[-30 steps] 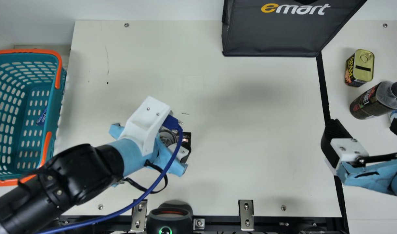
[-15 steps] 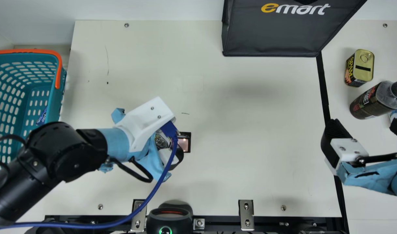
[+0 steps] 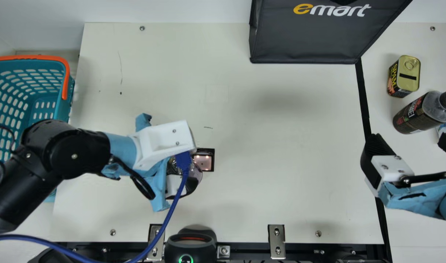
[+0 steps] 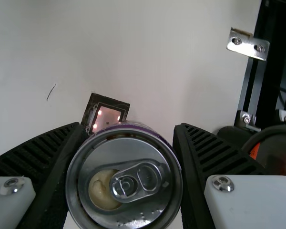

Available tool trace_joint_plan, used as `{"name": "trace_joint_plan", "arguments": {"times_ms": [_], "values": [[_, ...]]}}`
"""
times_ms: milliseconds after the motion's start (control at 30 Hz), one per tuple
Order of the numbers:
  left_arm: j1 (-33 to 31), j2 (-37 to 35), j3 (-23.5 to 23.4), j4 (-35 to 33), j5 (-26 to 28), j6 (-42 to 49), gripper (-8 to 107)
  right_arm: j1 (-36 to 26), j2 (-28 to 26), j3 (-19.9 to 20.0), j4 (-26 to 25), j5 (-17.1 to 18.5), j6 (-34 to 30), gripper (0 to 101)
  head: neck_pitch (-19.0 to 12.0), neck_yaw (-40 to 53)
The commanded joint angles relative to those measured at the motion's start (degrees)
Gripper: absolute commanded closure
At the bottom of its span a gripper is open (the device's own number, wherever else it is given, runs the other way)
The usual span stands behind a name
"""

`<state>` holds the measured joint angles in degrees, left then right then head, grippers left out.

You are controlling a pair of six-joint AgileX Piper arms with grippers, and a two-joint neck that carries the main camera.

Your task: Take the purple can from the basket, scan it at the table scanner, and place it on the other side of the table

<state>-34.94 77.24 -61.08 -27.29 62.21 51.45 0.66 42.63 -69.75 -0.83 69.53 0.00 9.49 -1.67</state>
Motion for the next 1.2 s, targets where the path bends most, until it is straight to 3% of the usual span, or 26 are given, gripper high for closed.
{"name": "trace_joint_plan", "arguments": {"times_ms": [0, 467, 1033, 1167], "values": [[0.3, 0.4, -0.1, -0.9, 0.5, 6.8, 107, 0.0, 0.0, 0.0, 0.0, 0.0, 0.0, 6, -1.6, 0.1], [0.7, 3.0, -1.1, -4.2, 3.0, 21.9, 107, 0.0, 0.0, 0.0, 0.0, 0.0, 0.0, 6, -1.6, 0.1], [-1.0, 8.1, -2.7, -1.0, 0.2, 22.8, 107, 0.0, 0.0, 0.0, 0.0, 0.0, 0.0, 6, -1.6, 0.1], [-1.2, 9.2, -2.9, -0.6, -0.5, 22.3, 94, 0.0, 0.0, 0.0, 0.0, 0.0, 0.0, 6, -1.6, 0.1]]}}
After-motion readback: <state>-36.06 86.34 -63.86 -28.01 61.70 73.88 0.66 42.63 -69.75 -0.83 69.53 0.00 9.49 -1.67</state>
